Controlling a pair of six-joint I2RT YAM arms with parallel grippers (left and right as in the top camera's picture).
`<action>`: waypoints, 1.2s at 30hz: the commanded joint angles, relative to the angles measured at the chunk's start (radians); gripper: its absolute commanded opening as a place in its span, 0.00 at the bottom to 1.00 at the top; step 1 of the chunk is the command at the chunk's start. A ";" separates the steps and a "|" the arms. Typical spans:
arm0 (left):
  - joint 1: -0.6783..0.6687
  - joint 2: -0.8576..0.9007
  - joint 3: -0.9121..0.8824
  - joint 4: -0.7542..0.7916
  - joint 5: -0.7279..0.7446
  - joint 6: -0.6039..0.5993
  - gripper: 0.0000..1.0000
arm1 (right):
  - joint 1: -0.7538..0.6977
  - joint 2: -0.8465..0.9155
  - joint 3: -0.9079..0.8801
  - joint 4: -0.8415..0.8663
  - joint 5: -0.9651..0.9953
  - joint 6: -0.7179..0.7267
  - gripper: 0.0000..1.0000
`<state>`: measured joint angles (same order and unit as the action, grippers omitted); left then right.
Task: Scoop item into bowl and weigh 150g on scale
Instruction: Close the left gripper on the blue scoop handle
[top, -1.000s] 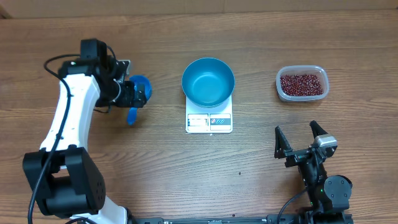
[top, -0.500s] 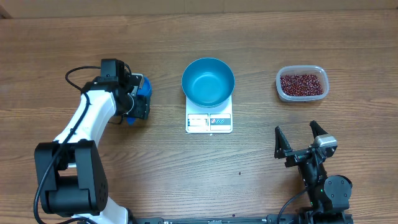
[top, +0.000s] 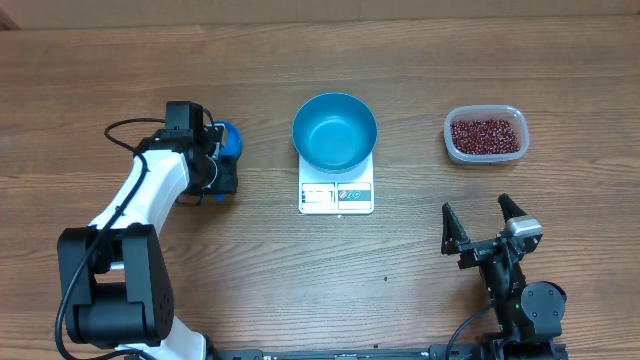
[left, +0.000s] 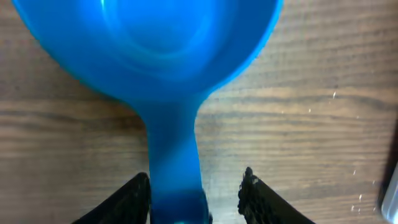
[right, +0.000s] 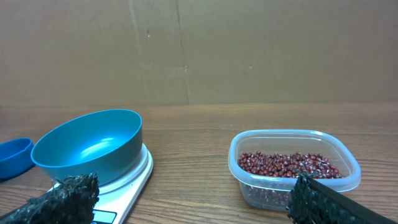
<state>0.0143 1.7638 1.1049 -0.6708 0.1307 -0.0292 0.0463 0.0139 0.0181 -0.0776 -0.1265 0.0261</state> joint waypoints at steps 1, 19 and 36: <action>-0.003 0.002 -0.005 0.059 -0.028 -0.034 0.51 | -0.001 -0.011 -0.010 0.005 0.002 -0.001 1.00; -0.003 0.003 -0.006 0.125 -0.032 -0.057 0.42 | -0.001 -0.011 -0.010 0.005 0.002 -0.001 1.00; -0.004 0.041 -0.006 0.159 -0.036 -0.057 0.30 | -0.001 -0.011 -0.010 0.005 0.002 -0.001 1.00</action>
<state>0.0143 1.7920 1.1027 -0.5152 0.1032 -0.0772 0.0463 0.0139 0.0181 -0.0776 -0.1265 0.0261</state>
